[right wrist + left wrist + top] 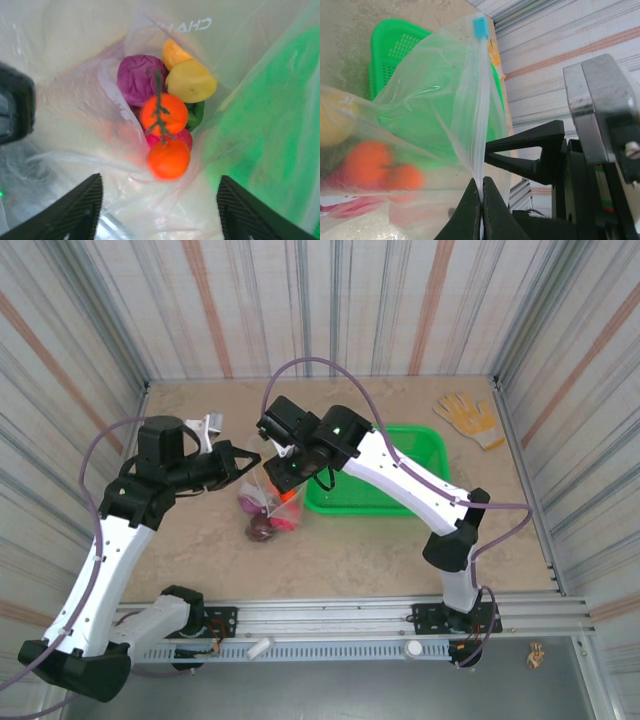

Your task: Place the food in the zip-top bag and seal the zipper

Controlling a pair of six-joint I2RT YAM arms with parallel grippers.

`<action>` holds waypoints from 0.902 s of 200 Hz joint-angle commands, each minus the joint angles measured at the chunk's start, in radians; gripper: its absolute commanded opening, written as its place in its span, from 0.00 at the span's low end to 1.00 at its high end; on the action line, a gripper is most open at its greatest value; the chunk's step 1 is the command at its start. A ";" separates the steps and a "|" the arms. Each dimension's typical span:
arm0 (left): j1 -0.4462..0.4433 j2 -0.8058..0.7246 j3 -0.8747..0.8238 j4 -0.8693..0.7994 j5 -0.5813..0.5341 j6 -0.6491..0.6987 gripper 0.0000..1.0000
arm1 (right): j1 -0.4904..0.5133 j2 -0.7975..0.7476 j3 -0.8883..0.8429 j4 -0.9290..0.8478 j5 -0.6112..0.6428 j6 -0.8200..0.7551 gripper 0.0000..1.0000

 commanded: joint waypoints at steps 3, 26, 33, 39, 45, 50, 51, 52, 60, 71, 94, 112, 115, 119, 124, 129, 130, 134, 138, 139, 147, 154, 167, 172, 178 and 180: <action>-0.007 -0.005 0.018 0.019 -0.008 -0.006 0.00 | 0.008 -0.002 0.017 -0.043 0.019 0.002 0.67; -0.007 -0.001 0.020 0.019 -0.006 -0.008 0.00 | 0.006 -0.027 -0.015 -0.016 0.033 -0.005 0.67; -0.007 -0.001 0.020 0.020 -0.007 -0.007 0.00 | 0.005 -0.038 -0.022 -0.006 0.036 -0.009 0.67; -0.006 -0.001 0.019 0.020 -0.007 -0.007 0.00 | 0.004 -0.049 -0.027 0.005 0.036 -0.013 0.67; -0.006 -0.002 0.018 0.020 -0.007 -0.007 0.00 | 0.005 -0.058 -0.031 0.015 0.032 -0.017 0.67; -0.007 -0.004 0.017 0.020 -0.007 -0.007 0.00 | 0.004 -0.070 -0.034 0.025 0.030 -0.022 0.67; -0.007 -0.004 0.017 0.020 -0.007 -0.006 0.00 | 0.004 -0.073 -0.034 0.028 0.029 -0.023 0.67; -0.007 -0.003 0.017 0.020 -0.007 -0.006 0.00 | 0.004 -0.075 -0.034 0.029 0.029 -0.024 0.67; -0.006 -0.006 0.016 0.019 -0.008 -0.006 0.00 | 0.003 -0.093 -0.041 0.046 0.032 -0.031 0.66; -0.007 -0.010 0.016 0.016 -0.009 -0.004 0.00 | 0.000 -0.125 -0.051 0.074 0.031 -0.041 0.65; -0.008 -0.012 0.017 0.010 -0.002 0.008 0.00 | -0.034 -0.201 -0.113 0.151 -0.010 -0.058 0.63; -0.007 -0.010 0.017 0.005 0.018 0.020 0.00 | -0.088 -0.241 -0.165 0.197 -0.051 -0.040 0.61; -0.008 -0.008 0.017 0.005 0.021 0.021 0.00 | -0.098 -0.243 -0.170 0.202 -0.056 -0.036 0.60; -0.007 -0.009 0.017 0.005 0.026 0.023 0.00 | -0.111 -0.247 -0.178 0.207 -0.063 -0.031 0.60; -0.007 -0.010 0.017 0.005 0.030 0.026 0.00 | -0.126 -0.250 -0.189 0.215 -0.069 -0.027 0.59; -0.007 -0.010 0.015 0.005 0.032 0.027 0.00 | -0.140 -0.254 -0.201 0.225 -0.077 -0.024 0.59; -0.007 -0.010 0.015 0.005 0.034 0.028 0.00 | -0.143 -0.254 -0.203 0.227 -0.080 -0.024 0.59; -0.007 -0.011 0.013 0.005 0.035 0.029 0.00 | -0.153 -0.254 -0.213 0.234 -0.089 -0.022 0.59; -0.007 -0.011 0.012 0.005 0.035 0.030 0.00 | -0.165 -0.253 -0.222 0.241 -0.099 -0.019 0.59; -0.007 -0.012 0.011 0.004 0.035 0.030 0.00 | -0.169 -0.252 -0.223 0.242 -0.101 -0.018 0.59; -0.007 -0.014 0.010 0.003 0.035 0.033 0.00 | -0.192 -0.244 -0.233 0.250 -0.124 -0.008 0.60; -0.007 -0.015 0.007 0.003 0.037 0.033 0.00 | -0.207 -0.233 -0.236 0.255 -0.144 0.000 0.61; -0.007 -0.017 0.004 0.003 0.042 0.038 0.00 | -0.223 -0.206 -0.229 0.266 -0.197 0.007 0.62; -0.008 -0.017 0.004 0.003 0.044 0.040 0.00 | -0.224 -0.195 -0.222 0.270 -0.218 0.007 0.62; -0.008 -0.016 0.003 0.003 0.045 0.044 0.00 | -0.224 -0.182 -0.213 0.274 -0.236 0.006 0.63; -0.007 -0.016 0.002 0.003 0.047 0.045 0.00 | -0.225 -0.178 -0.211 0.275 -0.241 0.004 0.63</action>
